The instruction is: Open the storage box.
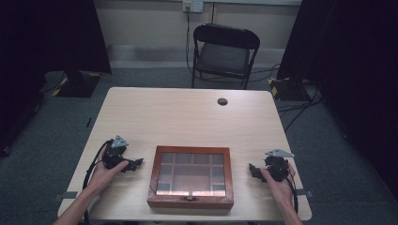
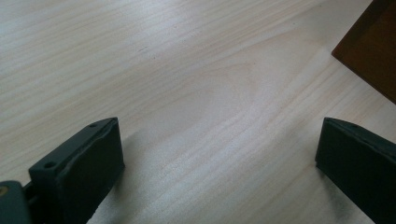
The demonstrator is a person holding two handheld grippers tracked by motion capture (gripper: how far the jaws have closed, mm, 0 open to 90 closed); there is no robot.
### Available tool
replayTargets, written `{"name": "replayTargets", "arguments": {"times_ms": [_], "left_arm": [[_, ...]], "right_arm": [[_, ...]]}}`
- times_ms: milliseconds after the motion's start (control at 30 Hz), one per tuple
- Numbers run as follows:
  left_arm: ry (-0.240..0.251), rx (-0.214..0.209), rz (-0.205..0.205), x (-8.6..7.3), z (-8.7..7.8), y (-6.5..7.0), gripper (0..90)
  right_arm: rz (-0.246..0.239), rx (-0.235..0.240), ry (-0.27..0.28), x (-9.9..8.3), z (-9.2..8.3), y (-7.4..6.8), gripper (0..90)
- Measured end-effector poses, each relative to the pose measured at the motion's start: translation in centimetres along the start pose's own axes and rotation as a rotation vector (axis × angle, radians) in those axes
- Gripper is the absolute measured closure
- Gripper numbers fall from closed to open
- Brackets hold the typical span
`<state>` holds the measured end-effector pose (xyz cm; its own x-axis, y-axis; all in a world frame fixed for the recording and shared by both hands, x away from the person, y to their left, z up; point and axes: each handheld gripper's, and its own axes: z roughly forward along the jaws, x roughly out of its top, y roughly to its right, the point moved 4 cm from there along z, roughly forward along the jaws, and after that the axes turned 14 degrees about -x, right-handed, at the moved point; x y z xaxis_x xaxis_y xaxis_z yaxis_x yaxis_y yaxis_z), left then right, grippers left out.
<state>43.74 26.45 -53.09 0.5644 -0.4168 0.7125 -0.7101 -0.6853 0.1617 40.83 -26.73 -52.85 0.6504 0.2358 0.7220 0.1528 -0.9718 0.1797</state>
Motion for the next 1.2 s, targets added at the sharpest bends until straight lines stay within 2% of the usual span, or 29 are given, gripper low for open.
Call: {"name": "replayTargets", "arguments": {"times_ms": [333, 400, 500, 667, 833, 1067, 1200], "left_arm": [[0.001, 0.005, -0.003, 0.0, 0.0, 0.0, 0.1], [0.003, 0.004, -0.005, 0.0, 0.0, 0.0, 0.1], [0.001, 0.004, -0.003, 0.0, 0.0, 0.0, 0.1], [0.001, 0.005, -0.003, 0.0, 0.0, 0.0, 0.1], [0.003, 0.005, -0.005, 0.0, 0.0, 0.0, 0.1], [0.001, 0.005, -0.003, 0.0, 0.0, 0.0, 0.1], [0.001, 0.004, -0.003, 0.0, 0.0, 0.0, 0.1]], "right_arm": [[-0.002, 0.006, 0.000, 0.0, -0.1, -0.1, 4.9], [-0.007, 0.009, 0.003, 0.0, -0.2, -0.1, 7.5], [-0.008, 0.014, 0.013, 0.2, -0.4, -0.4, 19.8], [-0.006, 0.037, 0.013, 0.4, -0.5, -0.9, 20.1], [0.011, 0.120, 0.048, 1.1, -1.4, -1.5, 24.9], [0.003, 0.176, 0.048, 1.8, -2.9, -2.0, 31.7], [0.001, 0.260, 0.068, 2.5, -4.2, -2.8, 38.8]]}}
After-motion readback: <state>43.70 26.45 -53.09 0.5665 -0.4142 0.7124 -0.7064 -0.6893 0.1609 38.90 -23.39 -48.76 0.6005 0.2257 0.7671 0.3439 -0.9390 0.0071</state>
